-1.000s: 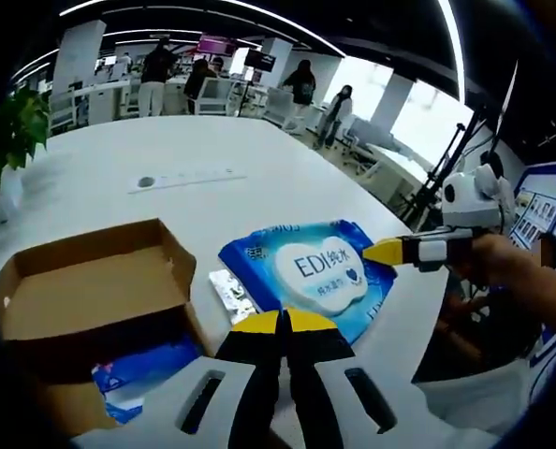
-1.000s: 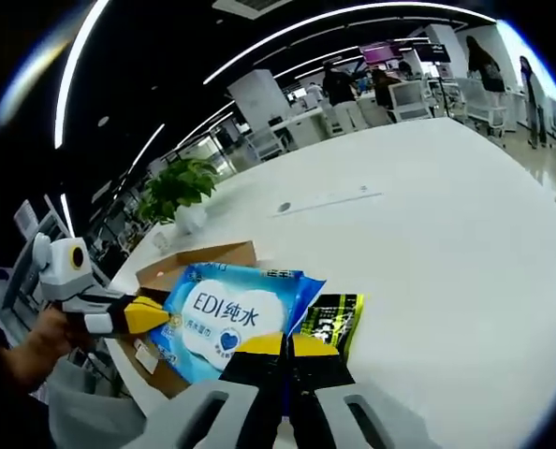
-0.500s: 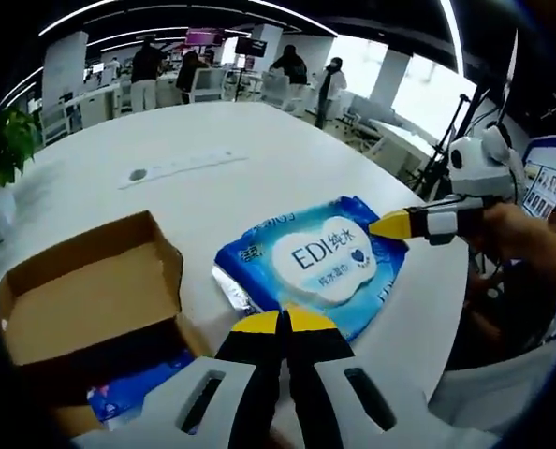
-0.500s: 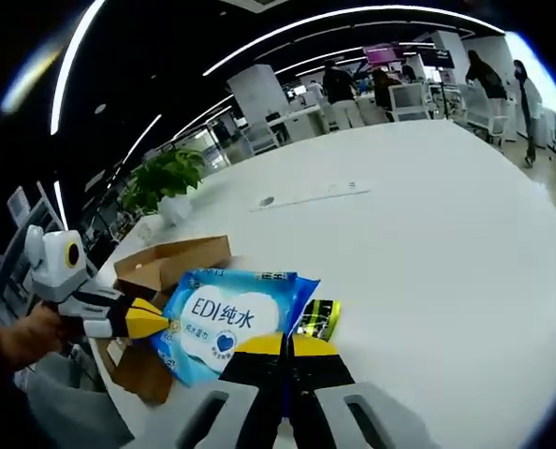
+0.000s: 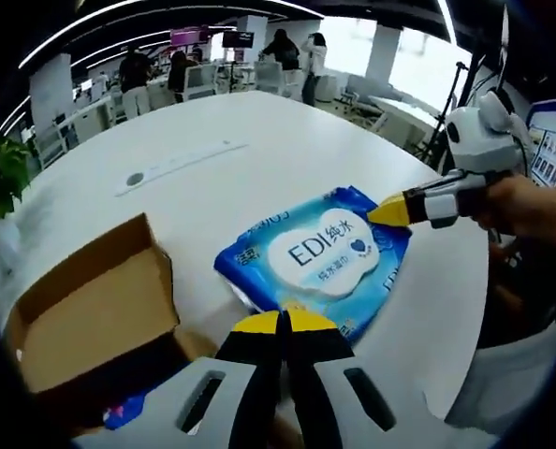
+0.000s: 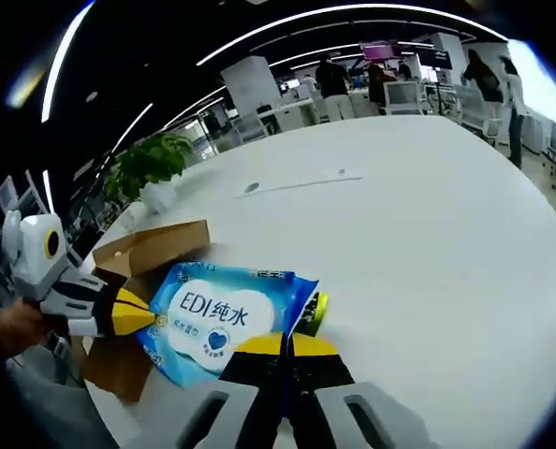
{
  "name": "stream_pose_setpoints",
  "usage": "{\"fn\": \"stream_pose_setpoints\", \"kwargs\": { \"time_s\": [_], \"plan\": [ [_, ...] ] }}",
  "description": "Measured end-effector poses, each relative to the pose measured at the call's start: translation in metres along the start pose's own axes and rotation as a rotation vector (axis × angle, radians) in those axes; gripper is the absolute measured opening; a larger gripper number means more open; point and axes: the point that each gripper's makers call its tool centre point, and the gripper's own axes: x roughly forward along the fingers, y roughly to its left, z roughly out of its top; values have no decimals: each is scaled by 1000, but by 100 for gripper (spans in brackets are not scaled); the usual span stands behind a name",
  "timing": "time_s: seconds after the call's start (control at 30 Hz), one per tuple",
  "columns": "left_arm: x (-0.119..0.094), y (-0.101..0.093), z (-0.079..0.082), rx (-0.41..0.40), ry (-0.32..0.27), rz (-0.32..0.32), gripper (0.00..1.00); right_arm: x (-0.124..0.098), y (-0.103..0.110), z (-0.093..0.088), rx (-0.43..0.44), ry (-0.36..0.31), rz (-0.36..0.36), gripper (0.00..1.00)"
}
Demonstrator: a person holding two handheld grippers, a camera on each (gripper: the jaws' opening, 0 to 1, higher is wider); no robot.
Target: Operate the shoe box by opening the lid, removing the specified soft item, and placing it in the target area until the item is outside and the box remains undamaged.
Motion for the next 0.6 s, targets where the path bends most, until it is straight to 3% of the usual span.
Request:
{"fn": "stream_pose_setpoints", "kwargs": {
  "time_s": [0.6],
  "plan": [
    [15, 4, -3, 343, 81, 69, 0, 15, -13, 0, -22, -5, -23, 0]
  ]
}}
